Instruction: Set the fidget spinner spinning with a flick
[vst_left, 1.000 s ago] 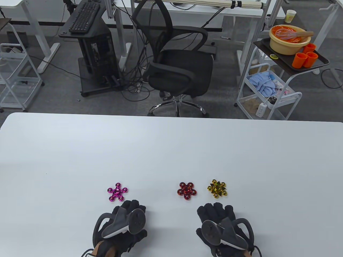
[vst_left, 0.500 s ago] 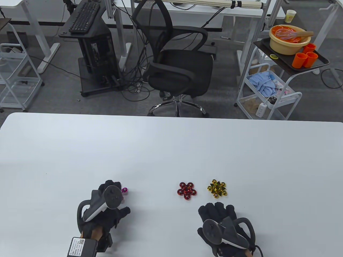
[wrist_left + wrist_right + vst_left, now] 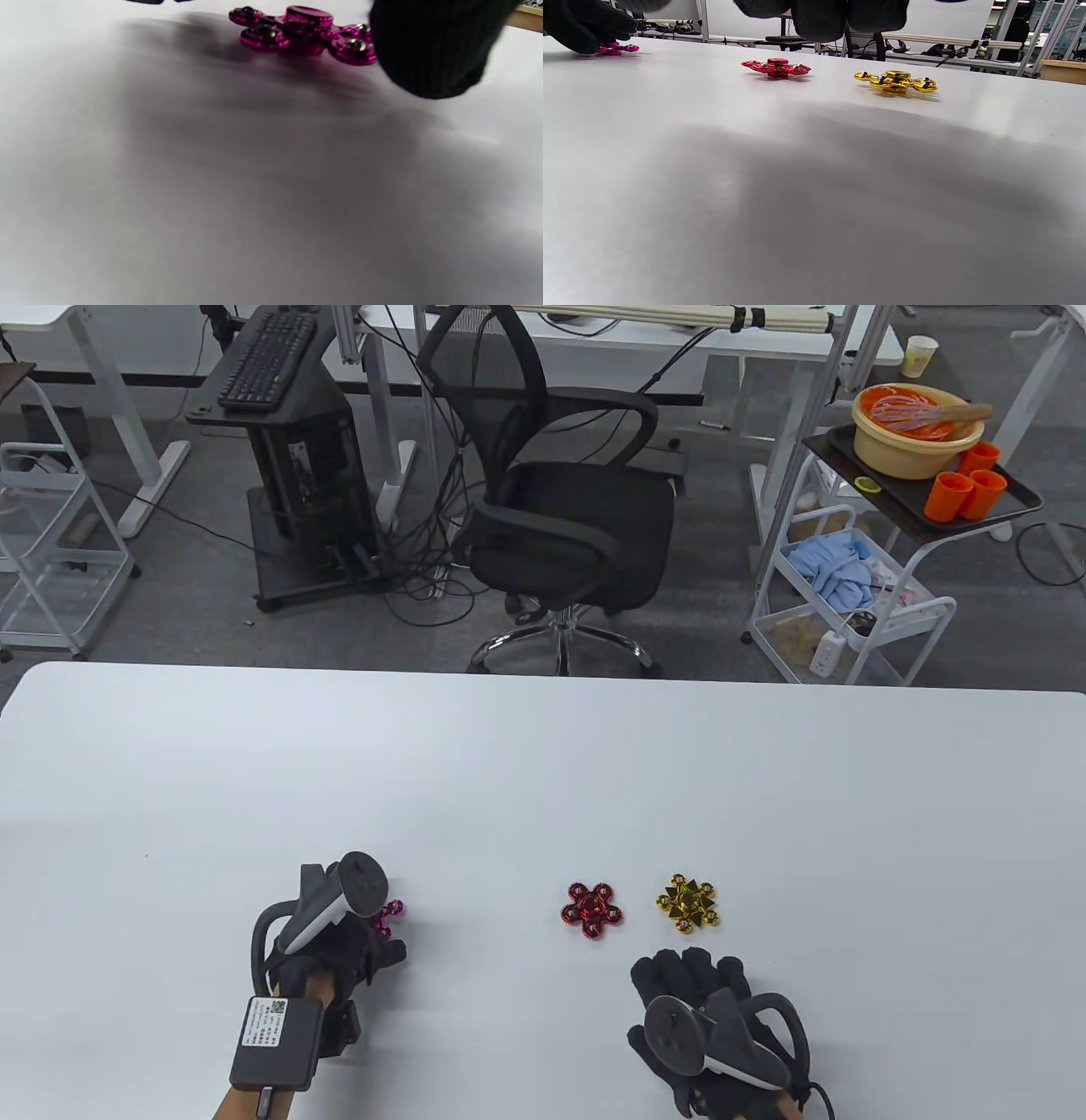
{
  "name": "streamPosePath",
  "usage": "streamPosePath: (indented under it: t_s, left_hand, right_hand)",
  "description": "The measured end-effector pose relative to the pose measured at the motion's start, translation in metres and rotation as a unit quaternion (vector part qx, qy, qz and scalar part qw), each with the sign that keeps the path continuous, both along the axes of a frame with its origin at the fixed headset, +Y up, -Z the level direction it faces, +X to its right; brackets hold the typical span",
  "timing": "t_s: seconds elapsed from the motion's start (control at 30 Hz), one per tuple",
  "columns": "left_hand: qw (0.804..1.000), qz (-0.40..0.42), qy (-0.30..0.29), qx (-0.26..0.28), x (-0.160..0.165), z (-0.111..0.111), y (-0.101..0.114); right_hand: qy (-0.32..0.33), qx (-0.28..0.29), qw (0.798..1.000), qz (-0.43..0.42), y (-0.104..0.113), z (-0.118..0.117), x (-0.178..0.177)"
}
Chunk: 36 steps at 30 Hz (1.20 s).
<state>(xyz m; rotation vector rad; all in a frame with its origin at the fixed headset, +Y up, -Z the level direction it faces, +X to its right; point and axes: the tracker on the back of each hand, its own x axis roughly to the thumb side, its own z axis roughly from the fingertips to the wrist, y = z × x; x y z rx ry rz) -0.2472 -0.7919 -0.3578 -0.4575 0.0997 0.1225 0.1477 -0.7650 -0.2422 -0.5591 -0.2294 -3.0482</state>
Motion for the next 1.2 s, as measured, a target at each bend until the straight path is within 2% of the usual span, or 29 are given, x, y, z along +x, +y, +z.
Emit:
streamPosePath:
  t_s: [0.57, 0.93, 1.1, 1.2]
  left_hand:
    - [1.0, 0.003, 0.0, 0.019, -0.001, -0.006, 0.0]
    - [0.996, 0.044, 0.012, 0.079, -0.001, -0.009, 0.001]
    - [0.993, 0.072, -0.011, 0.095, 0.008, -0.004, 0.003]
    - [0.986, 0.113, -0.058, 0.105, 0.026, 0.008, 0.011]
  right_hand:
    - [0.001, -0.011, 1.0, -0.004, -0.001, 0.0, -0.002]
    - [0.002, -0.014, 1.0, -0.005, -0.001, 0.0, -0.004]
    - [0.002, -0.01, 1.0, -0.009, 0.001, 0.001, -0.004]
    - [0.004, -0.008, 1.0, -0.011, 0.002, 0.002, -0.004]
